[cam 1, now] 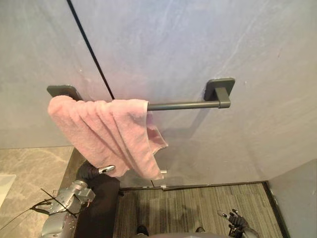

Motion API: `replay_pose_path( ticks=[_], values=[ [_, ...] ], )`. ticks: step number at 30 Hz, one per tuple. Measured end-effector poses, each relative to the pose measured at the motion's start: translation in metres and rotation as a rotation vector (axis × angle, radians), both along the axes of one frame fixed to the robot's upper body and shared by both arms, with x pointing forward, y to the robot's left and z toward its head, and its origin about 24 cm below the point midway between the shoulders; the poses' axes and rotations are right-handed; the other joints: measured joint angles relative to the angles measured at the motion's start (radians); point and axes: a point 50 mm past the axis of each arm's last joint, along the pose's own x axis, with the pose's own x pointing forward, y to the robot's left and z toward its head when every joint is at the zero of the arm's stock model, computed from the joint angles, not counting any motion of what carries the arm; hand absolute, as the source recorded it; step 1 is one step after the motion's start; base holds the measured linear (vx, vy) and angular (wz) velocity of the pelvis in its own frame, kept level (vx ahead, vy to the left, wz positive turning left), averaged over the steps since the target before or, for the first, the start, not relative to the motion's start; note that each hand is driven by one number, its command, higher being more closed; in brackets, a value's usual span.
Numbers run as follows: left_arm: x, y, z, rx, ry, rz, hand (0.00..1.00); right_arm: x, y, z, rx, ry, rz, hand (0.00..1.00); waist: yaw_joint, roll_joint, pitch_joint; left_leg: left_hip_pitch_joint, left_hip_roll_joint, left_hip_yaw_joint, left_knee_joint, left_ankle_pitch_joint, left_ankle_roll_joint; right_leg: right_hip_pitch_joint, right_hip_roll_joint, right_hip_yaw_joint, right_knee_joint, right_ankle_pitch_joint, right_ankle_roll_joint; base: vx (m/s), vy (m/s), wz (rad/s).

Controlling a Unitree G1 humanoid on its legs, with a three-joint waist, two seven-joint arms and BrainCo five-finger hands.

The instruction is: Organize washtable

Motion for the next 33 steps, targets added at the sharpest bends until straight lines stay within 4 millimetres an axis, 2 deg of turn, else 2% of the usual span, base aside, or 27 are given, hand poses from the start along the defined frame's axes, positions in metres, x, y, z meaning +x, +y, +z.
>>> replay_pose_path(
  ticks=[5,6,13,17,19,22,24,26,28,29,31,33],
  values=[
    [0.0,0.001,0.0,0.021,0.003,0.025,0.0,-0.002,0.001,-0.001,-0.001,0.008,0.006,0.0,-0.003,0.0,0.0,0.001,0.0,0.0,-0.001,0.0,0.0,0.0,0.0,0.001,0.0,0.002,0.0,0.0,0.0,0.0],
    [0.001,0.001,0.0,0.034,0.003,0.028,1.0,-0.002,0.001,-0.001,-0.003,0.011,0.018,0.0,-0.003,0.0,0.0,0.001,0.0,0.0,-0.001,0.0,0.0,0.0,0.0,0.001,0.0,0.002,0.0,0.0,0.0,0.0],
    [0.01,-0.004,0.0,0.058,-0.028,0.138,1.0,-0.003,0.002,-0.001,-0.004,0.014,0.018,0.0,-0.002,-0.001,0.0,0.002,0.0,-0.001,-0.006,0.0,0.0,0.0,-0.001,-0.001,-0.002,0.005,0.001,-0.02,-0.004,0.0],
    [0.014,-0.002,0.003,0.036,-0.065,0.236,1.0,0.017,-0.001,0.016,-0.052,-0.111,0.034,0.0,-0.005,0.0,-0.001,0.002,0.0,-0.001,-0.006,0.0,0.0,0.0,-0.001,-0.001,-0.003,0.007,0.001,0.0,0.0,0.0],
    [0.018,-0.003,0.008,0.046,-0.092,0.254,1.0,0.042,-0.005,0.037,-0.109,-0.239,0.073,0.0,-0.005,0.0,-0.001,0.002,0.0,-0.001,-0.006,0.0,0.0,-0.001,-0.001,0.001,-0.004,0.009,0.001,0.0,0.0,0.0],
    [0.021,-0.004,0.014,0.064,-0.13,0.255,1.0,0.087,-0.004,0.083,-0.197,-0.486,0.207,0.0,-0.004,0.0,-0.001,0.002,0.0,0.002,-0.005,0.0,0.0,-0.002,-0.001,0.008,-0.005,0.013,0.0,0.0,0.0,-0.02],
    [0.022,-0.005,0.019,0.061,-0.159,0.255,1.0,0.114,0.003,0.123,-0.234,-0.675,0.314,0.0,0.002,-0.001,-0.001,0.003,0.001,0.016,0.001,0.001,0.0,-0.004,0.002,0.025,-0.012,0.025,-0.002,0.0,-0.004,-0.16],
    [0.024,-0.008,0.027,0.06,-0.193,0.245,1.0,0.125,0.011,0.149,-0.238,-0.794,0.391,0.0,0.0,-0.003,-0.001,0.004,0.002,0.021,0.001,0.001,0.001,-0.003,0.003,0.03,-0.012,0.03,-0.003,-0.02,-0.007,-0.1],
    [0.024,-0.007,0.031,0.062,-0.212,0.246,1.0,0.125,0.016,0.159,-0.238,-0.83,0.455,0.0,-0.004,-0.004,0.001,0.003,0.002,0.025,0.001,0.001,0.001,-0.008,0.003,0.035,-0.01,0.033,-0.005,-0.04,-0.003,-0.1],
    [0.025,-0.006,0.033,0.063,-0.22,0.249,1.0,0.127,0.022,0.169,-0.226,-0.879,0.497,0.0,-0.008,-0.003,0.001,0.002,0.002,0.029,0.0,0.001,0.001,-0.014,0.003,0.042,-0.009,0.036,-0.004,-0.06,-0.005,-0.2],
    [0.029,-0.007,0.038,0.06,-0.243,0.243,1.0,0.132,0.037,0.204,-0.201,-1.048,0.608,0.0,-0.009,-0.003,0.002,0.002,0.003,0.03,-0.005,0.001,0.001,-0.02,0.004,0.053,-0.006,0.04,-0.004,-0.07,-0.008,-0.13],
    [0.03,-0.006,0.039,0.06,-0.25,0.244,1.0,0.135,0.045,0.222,-0.17,-1.13,0.678,0.0,-0.009,-0.004,0.003,0.002,0.003,0.029,-0.006,0.001,0.001,-0.025,0.004,0.056,-0.001,0.04,-0.004,-0.07,-0.005,-0.02]
  ],
)
